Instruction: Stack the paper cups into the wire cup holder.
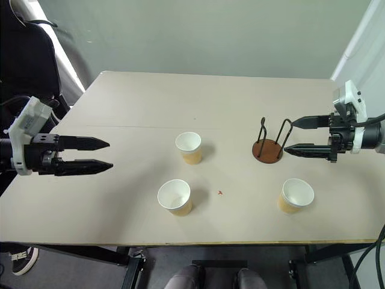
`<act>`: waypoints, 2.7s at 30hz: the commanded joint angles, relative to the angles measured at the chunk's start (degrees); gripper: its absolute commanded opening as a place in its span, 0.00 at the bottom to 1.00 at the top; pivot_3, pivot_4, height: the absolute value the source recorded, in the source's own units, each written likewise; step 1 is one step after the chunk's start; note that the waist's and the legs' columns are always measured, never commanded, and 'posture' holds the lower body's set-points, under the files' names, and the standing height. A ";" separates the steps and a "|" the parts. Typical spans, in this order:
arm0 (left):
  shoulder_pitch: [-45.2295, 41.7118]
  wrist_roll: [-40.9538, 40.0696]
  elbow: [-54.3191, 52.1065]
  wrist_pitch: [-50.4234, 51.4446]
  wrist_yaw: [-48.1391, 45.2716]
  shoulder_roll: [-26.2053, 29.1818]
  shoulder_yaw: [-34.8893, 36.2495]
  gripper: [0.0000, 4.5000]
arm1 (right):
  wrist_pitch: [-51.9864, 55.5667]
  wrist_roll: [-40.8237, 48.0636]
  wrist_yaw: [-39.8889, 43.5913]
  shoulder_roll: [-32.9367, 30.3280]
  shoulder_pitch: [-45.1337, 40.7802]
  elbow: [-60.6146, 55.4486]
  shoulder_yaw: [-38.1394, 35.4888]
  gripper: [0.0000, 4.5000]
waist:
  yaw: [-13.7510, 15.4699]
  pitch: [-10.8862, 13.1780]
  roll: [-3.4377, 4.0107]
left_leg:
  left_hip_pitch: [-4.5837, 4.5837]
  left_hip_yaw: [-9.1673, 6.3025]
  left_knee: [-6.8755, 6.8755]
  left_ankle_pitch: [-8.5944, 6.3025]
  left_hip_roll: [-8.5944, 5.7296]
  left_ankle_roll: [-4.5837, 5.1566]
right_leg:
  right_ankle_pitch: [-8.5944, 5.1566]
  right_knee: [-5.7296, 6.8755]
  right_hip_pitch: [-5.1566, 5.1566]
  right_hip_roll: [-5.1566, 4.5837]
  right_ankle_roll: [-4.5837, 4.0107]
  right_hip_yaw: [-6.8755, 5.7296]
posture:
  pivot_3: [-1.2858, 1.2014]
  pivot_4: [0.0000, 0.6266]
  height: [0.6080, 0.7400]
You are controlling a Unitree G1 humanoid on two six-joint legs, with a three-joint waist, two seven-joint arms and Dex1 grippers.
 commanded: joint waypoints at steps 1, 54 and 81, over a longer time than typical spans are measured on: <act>-0.62 -0.97 -2.12 -0.55 0.11 0.80 2.18 0.99 | -0.93 -0.32 0.48 -1.08 -1.52 -0.29 -0.34 1.00 | -0.03 0.00 0.00 | 0.01 0.00 0.00 -0.01 0.00 0.02 | 0.01 0.01 0.00 0.00 -0.01 0.00 | 0.52 0.24 1.00; 4.02 -2.27 -4.66 -1.72 3.81 0.43 4.82 1.00 | 5.18 -14.01 -22.41 21.53 -12.09 3.68 10.76 0.01 | -0.15 0.02 0.03 | -0.38 0.03 -0.03 0.19 0.17 -0.65 | 0.15 0.18 -0.64 0.07 -0.26 -0.12 | 0.52 0.24 1.00; 5.36 -3.31 -6.45 -0.66 4.09 0.61 6.21 1.00 | -11.45 -8.69 9.27 19.07 -8.41 -10.67 25.90 0.01 | -0.57 -0.03 -0.04 | -0.29 0.10 0.01 0.21 0.45 -0.14 | 0.33 0.19 -0.56 0.24 -0.59 -0.27 | 0.52 0.24 1.00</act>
